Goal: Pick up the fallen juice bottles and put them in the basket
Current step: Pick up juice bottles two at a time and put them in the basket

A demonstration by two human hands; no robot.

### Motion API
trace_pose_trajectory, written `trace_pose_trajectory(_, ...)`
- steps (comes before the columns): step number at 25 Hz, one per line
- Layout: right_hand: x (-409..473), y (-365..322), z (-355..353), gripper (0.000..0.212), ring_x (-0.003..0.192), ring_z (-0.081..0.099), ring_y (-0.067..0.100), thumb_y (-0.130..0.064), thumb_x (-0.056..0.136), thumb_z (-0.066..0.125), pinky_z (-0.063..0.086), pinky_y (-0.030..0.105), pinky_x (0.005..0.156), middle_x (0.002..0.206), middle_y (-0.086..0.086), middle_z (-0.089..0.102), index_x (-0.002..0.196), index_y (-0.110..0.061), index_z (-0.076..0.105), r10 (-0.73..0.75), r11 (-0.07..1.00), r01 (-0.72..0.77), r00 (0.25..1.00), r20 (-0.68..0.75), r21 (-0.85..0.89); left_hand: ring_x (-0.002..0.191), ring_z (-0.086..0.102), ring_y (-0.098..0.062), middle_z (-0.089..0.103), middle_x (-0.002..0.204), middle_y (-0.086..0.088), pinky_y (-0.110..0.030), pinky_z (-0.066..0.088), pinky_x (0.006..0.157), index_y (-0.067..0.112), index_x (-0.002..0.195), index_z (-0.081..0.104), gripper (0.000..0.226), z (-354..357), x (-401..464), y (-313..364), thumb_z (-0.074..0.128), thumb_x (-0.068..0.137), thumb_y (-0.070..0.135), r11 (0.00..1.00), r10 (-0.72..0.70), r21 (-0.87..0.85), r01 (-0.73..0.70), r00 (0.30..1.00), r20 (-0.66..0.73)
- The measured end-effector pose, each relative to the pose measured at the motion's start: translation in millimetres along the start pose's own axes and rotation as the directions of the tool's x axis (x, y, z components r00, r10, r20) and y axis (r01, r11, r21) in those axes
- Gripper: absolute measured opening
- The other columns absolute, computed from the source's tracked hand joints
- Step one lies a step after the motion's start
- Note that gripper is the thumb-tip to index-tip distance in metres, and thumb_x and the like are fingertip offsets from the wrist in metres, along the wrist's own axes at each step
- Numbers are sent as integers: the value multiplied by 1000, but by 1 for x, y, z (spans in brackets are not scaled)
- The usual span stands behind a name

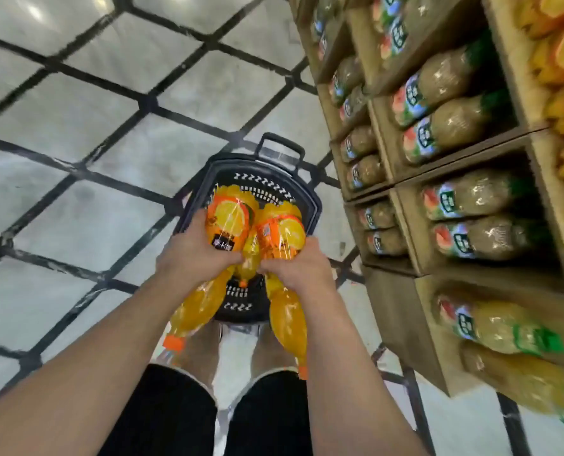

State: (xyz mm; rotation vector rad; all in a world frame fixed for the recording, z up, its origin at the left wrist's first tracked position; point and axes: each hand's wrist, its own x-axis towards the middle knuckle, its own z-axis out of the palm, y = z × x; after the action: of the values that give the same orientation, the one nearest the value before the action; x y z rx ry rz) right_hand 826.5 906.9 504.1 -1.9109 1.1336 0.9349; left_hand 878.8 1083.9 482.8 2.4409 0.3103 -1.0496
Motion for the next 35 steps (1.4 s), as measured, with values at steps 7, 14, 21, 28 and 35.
trace_pose_trajectory(7, 179, 17, 95, 114, 126, 55, 38, -54, 57, 86, 50, 54, 100, 140, 10, 53, 151, -25, 27, 110, 985, -108, 994, -11, 133, 127, 56, -39, 57, 143, -12, -50, 49, 104, 33, 157, 24, 123, 113, 170, -32, 87, 56, 59, 998, -59, -33, 61, 997, 48)
trace_pose_trajectory(14, 297, 42, 160, 97, 125, 55, 37, -63, 67, 82, 51, 47, 91, 140, 8, 50, 140, -22, 33, 120, 991, -125, 987, -105, -40, 123, 58, -39, 57, 138, -14, -42, 47, 96, 37, 158, 16, 117, 214, 272, -93, 90, 68, 46, 990, -143, 2, 143, 990, 4)
trace_pose_trajectory(21, 318, 32, 188, 59, 129, 52, 36, -35, 95, 64, 45, 45, 88, 141, 9, 51, 142, -18, 34, 33, 985, -50, 994, -105, -162, 135, 45, -32, 39, 150, -13, -28, 35, 96, 30, 159, 22, 94, 224, 299, -85, 79, 84, 26, 992, -69, -105, 70, 998, 14)
trace_pose_trajectory(28, 295, 11, 151, 53, 125, 53, 34, -33, 93, 63, 46, 42, 90, 137, 8, 53, 142, -20, 45, -7, 963, 16, 999, 34, -270, 122, 56, -32, 43, 145, -8, -36, 51, 86, 26, 148, 45, 69, 178, 285, -52, 76, 86, 20, 948, 92, 277, -157, 968, 234)
trace_pose_trajectory(35, 238, -32, 67, 30, 104, 66, 31, -33, 89, 67, 56, 40, 89, 117, 8, 67, 116, -21, 68, -198, 945, 215, 976, 90, -248, 118, 61, -24, 62, 129, 2, -40, 54, 89, 35, 141, 50, 60, 81, 234, 11, 68, 83, 33, 693, 257, 553, -462, 875, 410)
